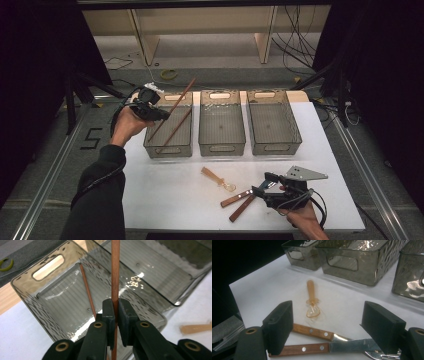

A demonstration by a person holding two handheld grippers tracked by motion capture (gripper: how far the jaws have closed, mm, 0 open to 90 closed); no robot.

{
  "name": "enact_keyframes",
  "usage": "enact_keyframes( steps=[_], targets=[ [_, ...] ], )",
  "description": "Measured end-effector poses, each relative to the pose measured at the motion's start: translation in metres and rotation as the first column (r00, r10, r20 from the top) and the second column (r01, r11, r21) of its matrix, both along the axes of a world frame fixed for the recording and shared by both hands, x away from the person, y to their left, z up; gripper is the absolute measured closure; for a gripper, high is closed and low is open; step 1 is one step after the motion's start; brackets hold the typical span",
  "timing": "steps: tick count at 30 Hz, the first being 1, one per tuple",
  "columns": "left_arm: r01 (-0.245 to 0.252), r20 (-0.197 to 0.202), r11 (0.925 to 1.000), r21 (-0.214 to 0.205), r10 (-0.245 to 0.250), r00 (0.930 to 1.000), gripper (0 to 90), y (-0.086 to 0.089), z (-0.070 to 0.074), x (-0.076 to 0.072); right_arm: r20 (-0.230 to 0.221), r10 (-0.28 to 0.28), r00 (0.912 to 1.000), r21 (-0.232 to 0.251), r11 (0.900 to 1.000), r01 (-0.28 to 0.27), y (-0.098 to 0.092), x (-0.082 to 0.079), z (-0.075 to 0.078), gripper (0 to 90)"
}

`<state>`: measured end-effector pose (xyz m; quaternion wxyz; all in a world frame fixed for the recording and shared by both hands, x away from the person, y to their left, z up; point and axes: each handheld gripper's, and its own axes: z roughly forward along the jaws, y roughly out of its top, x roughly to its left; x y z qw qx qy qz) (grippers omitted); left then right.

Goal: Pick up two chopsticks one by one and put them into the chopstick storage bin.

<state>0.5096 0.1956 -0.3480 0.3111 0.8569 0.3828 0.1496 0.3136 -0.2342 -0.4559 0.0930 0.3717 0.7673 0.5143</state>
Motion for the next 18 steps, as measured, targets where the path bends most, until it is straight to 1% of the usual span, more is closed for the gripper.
enact_keyframes(
  steps=[3,7,11,18],
  targets=[
    [-0.024,0.003,0.9997,-0.005,0.024,0.9997,83.4,0.002,-0.006,0.005,0.002,0.001,1.0,0.0,1.0,-0.001,0.0,0.0,0.0,26.1],
    [-0.056,-0.01,0.9984,-0.009,0.055,0.9984,83.4,0.008,-0.017,0.012,0.0,0.002,1.0,0.0,1.0,-0.002,0.0,0.0,0.0,26.1],
    [-0.072,-0.017,0.9974,-0.01,0.072,0.9973,83.4,0.011,-0.025,0.015,0.0,0.002,1.0,0.0,1.0,-0.002,0.0,0.0,0.0,26.1],
    [-0.094,-0.024,0.9953,-0.025,0.093,0.9953,83.4,0.016,-0.033,0.018,0.0,0.003,1.0,0.0,1.0,-0.003,0.0,0.0,0.0,26.1]
  ],
)
